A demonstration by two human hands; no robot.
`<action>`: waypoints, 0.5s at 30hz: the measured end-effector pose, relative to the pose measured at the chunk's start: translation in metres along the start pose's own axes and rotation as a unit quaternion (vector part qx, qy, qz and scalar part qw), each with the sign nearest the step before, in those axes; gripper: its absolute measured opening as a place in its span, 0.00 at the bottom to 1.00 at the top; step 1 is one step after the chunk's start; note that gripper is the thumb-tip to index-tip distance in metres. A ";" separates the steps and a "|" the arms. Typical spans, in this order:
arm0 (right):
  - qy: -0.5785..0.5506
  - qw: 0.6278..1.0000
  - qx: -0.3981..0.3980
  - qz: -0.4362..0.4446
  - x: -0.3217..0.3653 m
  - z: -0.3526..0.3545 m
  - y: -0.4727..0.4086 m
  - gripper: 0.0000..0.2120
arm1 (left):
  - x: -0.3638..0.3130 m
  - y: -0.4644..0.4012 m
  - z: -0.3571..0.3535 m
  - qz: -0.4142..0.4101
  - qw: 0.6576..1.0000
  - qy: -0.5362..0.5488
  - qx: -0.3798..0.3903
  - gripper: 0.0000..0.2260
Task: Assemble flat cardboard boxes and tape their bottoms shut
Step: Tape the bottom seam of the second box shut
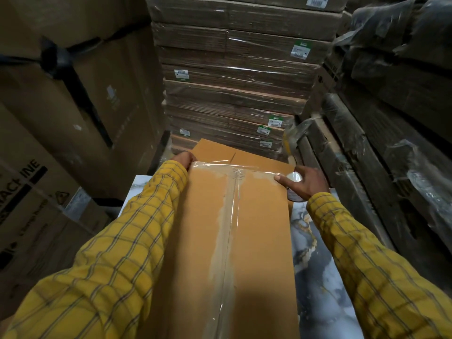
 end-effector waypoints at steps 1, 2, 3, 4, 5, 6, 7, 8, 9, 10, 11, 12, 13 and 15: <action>-0.006 1.000 0.001 -0.005 0.000 0.000 0.001 0.43 | 0.002 -0.005 0.001 -0.030 0.999 -0.009 0.013 0.05; -0.012 1.000 0.002 -0.007 0.000 -0.001 0.001 0.43 | 0.006 -0.015 0.001 -0.051 0.998 -0.036 0.017 0.12; -0.015 1.000 0.004 -0.013 0.001 0.000 0.002 0.43 | 0.008 -0.017 0.000 -0.061 0.996 -0.055 0.020 0.15; -0.017 1.000 0.006 -0.015 0.001 -0.001 0.002 0.43 | 0.007 -0.013 0.001 -0.066 0.996 -0.053 0.029 0.16; -0.017 1.000 0.009 -0.022 0.003 -0.001 0.003 0.44 | 0.009 -0.022 0.002 -0.062 0.997 -0.040 0.033 0.16; -0.016 0.999 0.011 -0.025 0.004 -0.001 0.004 0.45 | 0.007 -0.019 0.001 -0.063 0.996 -0.042 0.044 0.16; -0.017 0.999 0.014 -0.030 0.005 0.000 0.004 0.48 | 0.004 -0.012 0.001 -0.052 0.996 -0.055 0.047 0.14; -0.018 0.999 0.016 -0.030 0.004 0.000 0.004 0.50 | 0.002 -0.009 0.000 -0.038 0.997 -0.062 0.032 0.14; -0.020 0.999 0.019 -0.036 0.005 0.000 0.004 0.52 | 0.000 -0.004 -0.002 -0.026 0.998 -0.053 -0.002 0.15; -0.023 0.999 0.021 -0.039 0.004 -0.001 0.003 0.53 | -0.001 0.000 -0.006 -0.014 0.999 -0.033 -0.039 0.16; -0.022 0.998 0.025 -0.044 0.005 0.000 0.004 0.52 | -0.002 0.004 -0.010 -0.013 0.997 -0.026 -0.074 0.17; -0.023 0.998 0.026 -0.047 0.005 0.000 0.004 0.50 | -0.005 0.013 -0.012 -0.004 0.993 -0.016 -0.116 0.17; -0.022 0.998 0.027 -0.051 0.006 0.000 0.004 0.49 | -0.008 0.017 -0.013 -0.030 0.983 -0.017 -0.181 0.16; -0.019 0.998 0.029 -0.053 0.006 0.001 0.003 0.48 | -0.017 0.041 -0.017 -0.195 0.947 -0.038 -0.255 0.13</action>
Point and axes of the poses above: each hand's wrist, its own y-axis away from the middle knuckle, its own z-axis out of the back of the hand, x = y × z, the point moved 1 cm from there along -y, towards the middle knuckle, and after that the axes turned 12 degrees about -y, right-handed, at the moved point
